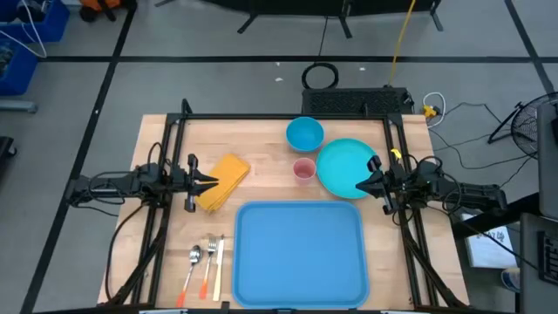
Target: Set up tray
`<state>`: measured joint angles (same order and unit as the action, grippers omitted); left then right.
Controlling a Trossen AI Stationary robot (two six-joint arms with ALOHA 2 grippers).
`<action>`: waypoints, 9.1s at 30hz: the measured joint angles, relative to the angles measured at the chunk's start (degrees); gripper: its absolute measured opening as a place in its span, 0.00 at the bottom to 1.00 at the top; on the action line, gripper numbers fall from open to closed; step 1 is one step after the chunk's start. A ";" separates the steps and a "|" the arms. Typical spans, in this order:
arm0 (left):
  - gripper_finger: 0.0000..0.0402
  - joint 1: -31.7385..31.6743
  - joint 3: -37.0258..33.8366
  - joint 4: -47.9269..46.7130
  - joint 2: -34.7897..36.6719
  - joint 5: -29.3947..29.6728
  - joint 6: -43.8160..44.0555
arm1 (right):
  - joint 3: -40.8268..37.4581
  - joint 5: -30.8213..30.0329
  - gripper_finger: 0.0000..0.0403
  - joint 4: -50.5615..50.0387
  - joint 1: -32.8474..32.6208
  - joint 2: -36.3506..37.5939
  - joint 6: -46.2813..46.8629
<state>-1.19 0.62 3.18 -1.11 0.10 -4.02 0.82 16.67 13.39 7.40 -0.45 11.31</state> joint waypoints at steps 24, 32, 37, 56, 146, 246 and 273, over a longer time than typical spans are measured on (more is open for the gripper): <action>0.14 0.00 0.00 0.00 0.00 0.00 0.01 | 0.00 0.00 0.00 0.01 0.00 0.00 -0.02; 0.14 -0.02 0.00 0.02 -0.02 0.00 0.01 | 0.01 -0.01 0.00 0.01 -0.01 0.01 -0.01; 0.14 -0.01 0.00 0.02 -0.01 0.00 0.01 | 0.00 -0.02 0.00 0.02 0.00 0.02 0.00; 0.14 -0.01 0.00 0.01 0.00 0.00 0.01 | 0.00 -0.01 0.00 0.00 -0.01 0.01 0.00; 0.14 0.00 -0.02 6.35 -0.02 2.20 7.62 | 8.16 -25.71 0.00 -7.79 0.15 -6.09 0.92; 0.14 0.00 -0.02 2.64 -0.01 5.97 7.83 | 62.72 -16.26 0.00 -72.54 51.00 -93.77 -28.74; 0.14 -0.02 -0.02 2.56 -0.02 6.01 7.98 | 77.73 -6.05 0.00 -85.99 56.76 -89.26 -28.49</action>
<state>-1.21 0.60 5.74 -1.13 6.11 3.97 78.55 10.61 -72.60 64.16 -89.71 -17.18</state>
